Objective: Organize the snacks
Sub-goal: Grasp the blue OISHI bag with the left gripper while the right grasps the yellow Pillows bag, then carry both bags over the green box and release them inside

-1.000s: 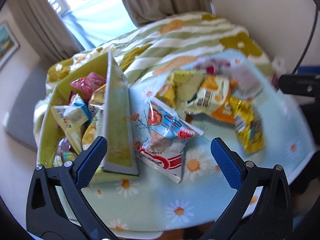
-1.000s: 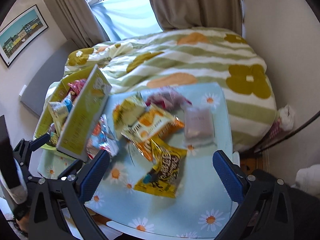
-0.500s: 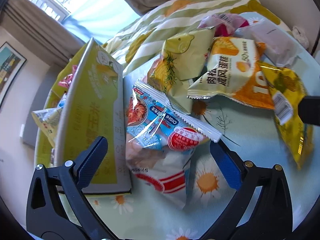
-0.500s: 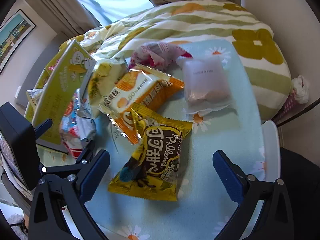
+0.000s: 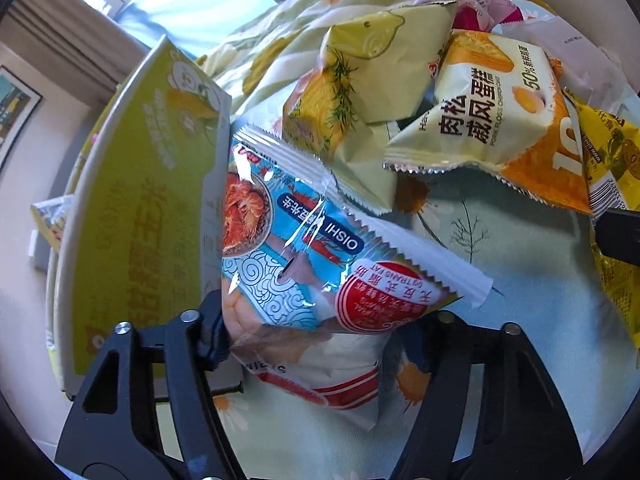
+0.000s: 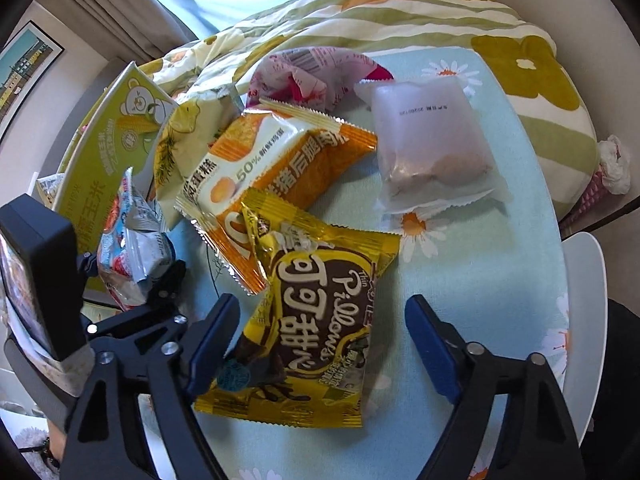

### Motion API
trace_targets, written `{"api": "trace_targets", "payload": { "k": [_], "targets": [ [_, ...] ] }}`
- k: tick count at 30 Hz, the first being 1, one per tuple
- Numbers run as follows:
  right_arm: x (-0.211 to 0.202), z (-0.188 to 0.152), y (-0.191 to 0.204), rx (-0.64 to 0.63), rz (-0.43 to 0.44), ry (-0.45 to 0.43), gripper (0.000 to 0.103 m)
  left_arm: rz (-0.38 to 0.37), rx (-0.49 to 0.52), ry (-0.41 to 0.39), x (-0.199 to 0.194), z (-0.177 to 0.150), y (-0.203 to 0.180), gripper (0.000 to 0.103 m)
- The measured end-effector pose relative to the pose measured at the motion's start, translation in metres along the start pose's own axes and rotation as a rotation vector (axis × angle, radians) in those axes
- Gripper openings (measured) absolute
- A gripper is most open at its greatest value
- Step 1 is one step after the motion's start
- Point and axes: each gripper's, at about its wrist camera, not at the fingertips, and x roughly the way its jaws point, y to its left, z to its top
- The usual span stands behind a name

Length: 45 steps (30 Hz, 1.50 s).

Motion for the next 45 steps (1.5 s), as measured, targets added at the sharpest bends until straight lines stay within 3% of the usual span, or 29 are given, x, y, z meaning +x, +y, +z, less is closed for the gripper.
{"api": "trace_targets", "payload": {
  "k": [4,9,12,20,30,37,45],
  "targets": [
    [0.005,0.0,0.0,-0.003,0.002,0.011,0.07,-0.044,-0.033,0.027,-0.001,-0.002,0.011,0.054],
    [0.004,-0.003,0.002,-0.021,-0.009,0.015,0.056,-0.071,-0.035,0.038,-0.004,-0.007,0.014,0.052],
    [0.003,-0.007,0.002,-0.037,-0.016,0.015,0.052,-0.092,-0.047,0.039,-0.01,-0.012,0.013,0.05],
    [-0.007,-0.021,0.004,-0.05,0.007,-0.007,0.05,-0.105,-0.06,0.032,-0.028,-0.02,0.008,0.047],
    [-0.044,-0.021,0.009,-0.084,0.015,-0.06,0.05,-0.11,-0.121,-0.044,-0.085,-0.022,0.021,0.047],
    [-0.091,-0.007,0.028,-0.147,0.037,-0.116,0.05,-0.084,-0.205,-0.147,-0.148,-0.014,0.06,0.047],
    [-0.131,0.016,0.092,-0.249,0.119,-0.187,0.05,-0.027,-0.33,-0.232,-0.192,-0.019,0.137,0.047]
  ]
}}
